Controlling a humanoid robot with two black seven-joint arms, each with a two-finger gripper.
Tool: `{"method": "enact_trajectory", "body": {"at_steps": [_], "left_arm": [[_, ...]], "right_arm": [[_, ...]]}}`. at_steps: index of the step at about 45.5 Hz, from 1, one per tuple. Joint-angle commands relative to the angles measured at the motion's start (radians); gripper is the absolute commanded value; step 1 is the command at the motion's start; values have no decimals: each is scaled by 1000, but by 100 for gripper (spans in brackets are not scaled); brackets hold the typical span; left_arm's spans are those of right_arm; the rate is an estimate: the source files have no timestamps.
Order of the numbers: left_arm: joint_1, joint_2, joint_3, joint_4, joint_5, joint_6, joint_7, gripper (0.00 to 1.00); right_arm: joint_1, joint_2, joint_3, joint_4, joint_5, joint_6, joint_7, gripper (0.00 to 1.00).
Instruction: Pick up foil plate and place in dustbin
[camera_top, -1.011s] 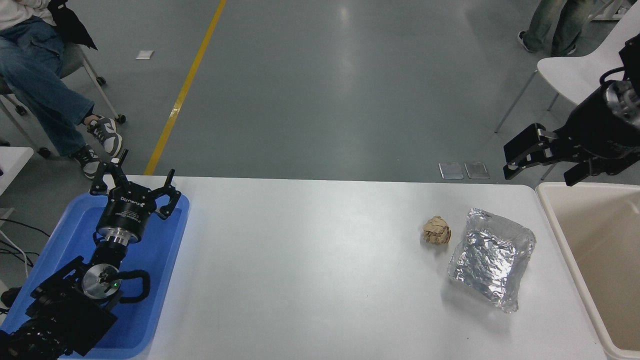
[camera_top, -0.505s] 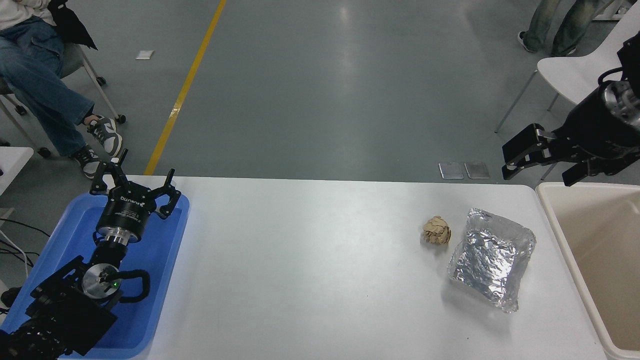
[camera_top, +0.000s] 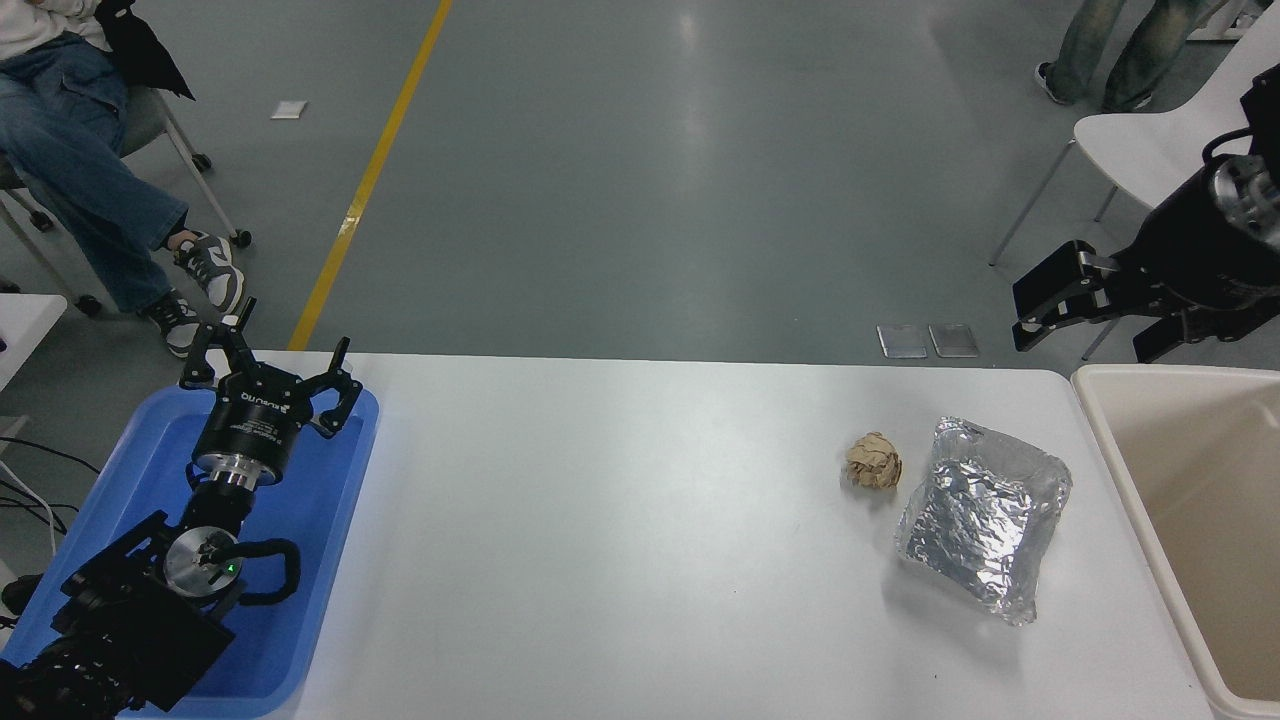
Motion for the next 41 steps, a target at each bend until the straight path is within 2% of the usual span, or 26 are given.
{"method": "enact_trajectory", "body": {"at_steps": [1,25,41], "left_arm": [[0,0,0,0,0,0,-1,100],[0,0,2,0,0,0,0,100],[0,0,0,0,0,0,0,100]], "right_arm": [[-21,-2,14,-8,-3,0,0,100],[-77,-59,-55,-77,10,0,2,100],[-346,-118,-58,-116,-3,0,0,100]]}}
